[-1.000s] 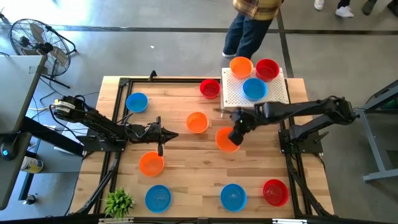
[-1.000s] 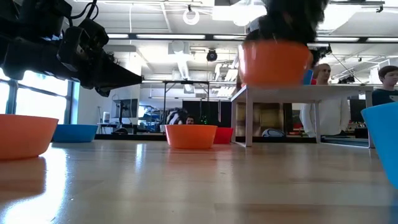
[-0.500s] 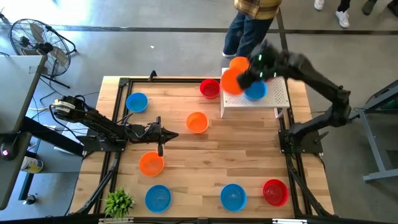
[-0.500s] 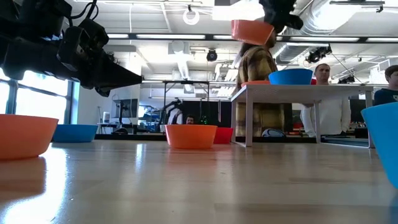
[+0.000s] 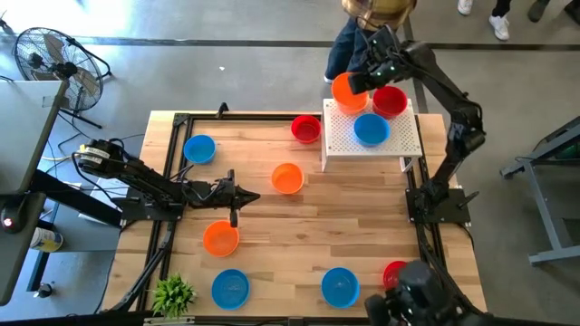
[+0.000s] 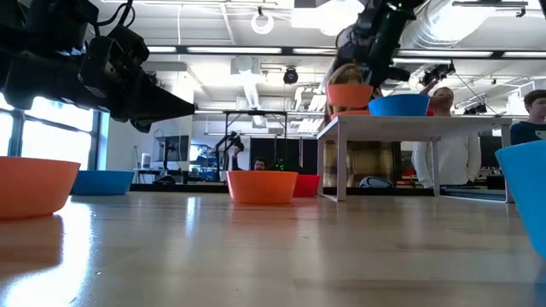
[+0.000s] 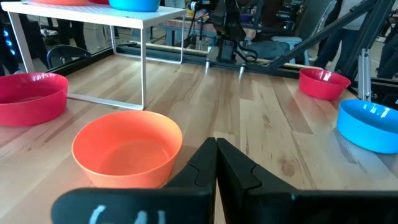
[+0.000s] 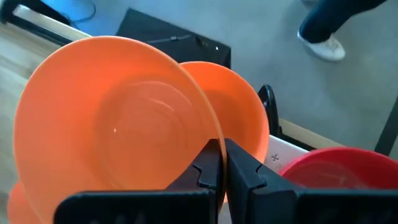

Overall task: Pick & Place Mini bowls
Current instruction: Stack the orange bowl on the orange bowl on the shelf

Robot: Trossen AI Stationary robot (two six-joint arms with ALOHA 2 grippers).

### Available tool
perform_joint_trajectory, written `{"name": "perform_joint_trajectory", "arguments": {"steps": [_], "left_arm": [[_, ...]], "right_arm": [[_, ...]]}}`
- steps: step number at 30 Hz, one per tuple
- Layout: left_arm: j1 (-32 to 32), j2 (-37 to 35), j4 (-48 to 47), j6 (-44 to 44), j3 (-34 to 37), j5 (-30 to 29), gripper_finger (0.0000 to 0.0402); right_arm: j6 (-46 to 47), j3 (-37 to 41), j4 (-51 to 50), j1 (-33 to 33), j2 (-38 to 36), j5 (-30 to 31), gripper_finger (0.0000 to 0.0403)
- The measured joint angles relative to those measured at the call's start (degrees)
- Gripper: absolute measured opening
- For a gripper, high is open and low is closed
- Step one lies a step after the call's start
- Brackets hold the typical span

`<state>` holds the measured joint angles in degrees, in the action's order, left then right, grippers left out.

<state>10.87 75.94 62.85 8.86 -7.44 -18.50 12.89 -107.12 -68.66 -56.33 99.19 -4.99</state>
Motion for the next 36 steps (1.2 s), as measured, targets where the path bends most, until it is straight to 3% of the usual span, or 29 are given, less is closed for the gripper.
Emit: {"name": "perform_joint_trajectory", "arguments": {"steps": [14,28,36], "left_arm": [[0.00,0.00,0.00,0.02,0.00,0.00,0.0001],[0.00,0.00,0.00,0.02,0.00,0.00,0.0001],[0.00,0.00,0.00,0.02,0.00,0.00,0.0001]], "right_arm": [[-1.57,0.03,-2.19,-2.33,1.81,2.93,0.0002],[-4.60,0.03,-5.68,-2.30,2.13,1.57,0.0003],[-4.58,0.03,-4.91,-2.28,2.13,2.47,0.0030]]}}
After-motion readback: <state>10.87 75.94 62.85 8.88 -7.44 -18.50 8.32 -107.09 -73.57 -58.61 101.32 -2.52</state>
